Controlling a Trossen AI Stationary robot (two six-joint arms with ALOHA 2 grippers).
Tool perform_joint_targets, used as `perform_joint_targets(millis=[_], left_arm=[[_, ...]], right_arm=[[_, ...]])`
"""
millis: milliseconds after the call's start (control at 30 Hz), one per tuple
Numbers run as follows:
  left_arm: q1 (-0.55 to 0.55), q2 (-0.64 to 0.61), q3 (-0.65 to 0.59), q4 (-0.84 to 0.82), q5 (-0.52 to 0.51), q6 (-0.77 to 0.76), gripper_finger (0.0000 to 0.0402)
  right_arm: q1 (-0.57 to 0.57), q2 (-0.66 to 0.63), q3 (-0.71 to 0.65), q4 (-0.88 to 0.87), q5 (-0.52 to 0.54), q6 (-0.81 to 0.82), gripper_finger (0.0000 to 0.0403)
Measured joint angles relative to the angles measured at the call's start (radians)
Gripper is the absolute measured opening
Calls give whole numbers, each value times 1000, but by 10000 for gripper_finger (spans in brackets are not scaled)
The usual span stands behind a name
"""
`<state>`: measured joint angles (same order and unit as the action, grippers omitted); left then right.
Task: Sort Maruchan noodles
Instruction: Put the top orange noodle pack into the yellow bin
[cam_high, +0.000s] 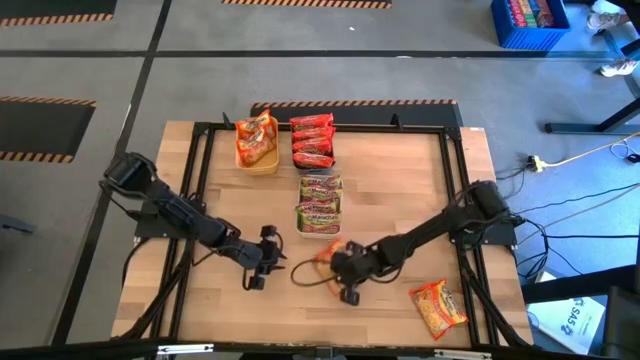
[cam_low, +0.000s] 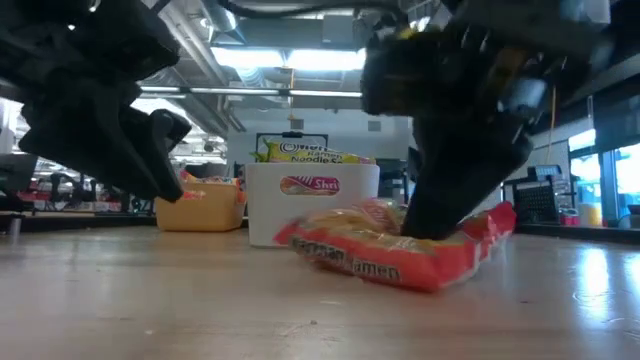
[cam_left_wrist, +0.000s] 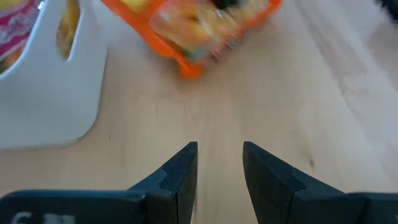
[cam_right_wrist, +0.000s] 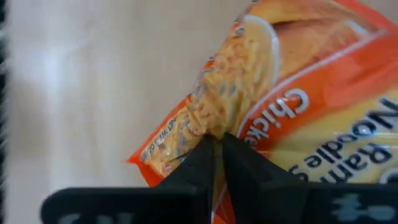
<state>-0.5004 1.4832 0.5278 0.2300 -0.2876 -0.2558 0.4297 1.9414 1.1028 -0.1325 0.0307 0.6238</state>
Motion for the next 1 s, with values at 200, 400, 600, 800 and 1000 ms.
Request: perform_joint_targets(millis=[200,400,600,800,1000], left_arm=[[0,16,1,37,-1,-5,121],[-4,16,1,136,9,0,121],[-4,16,1,141,10,-1,121],[-5,16,1,141,9,-31,121],[-9,16,1,126,9,-53,121]], right_arm=[[62,8,205,-303,29,-116,33],[180,-67,246,-555,335,2,33],[221,-62,133,-636,385,246,33],[202,-56,-18,-372,402,214,33],[133,-51,-52,-84,474,17,33]])
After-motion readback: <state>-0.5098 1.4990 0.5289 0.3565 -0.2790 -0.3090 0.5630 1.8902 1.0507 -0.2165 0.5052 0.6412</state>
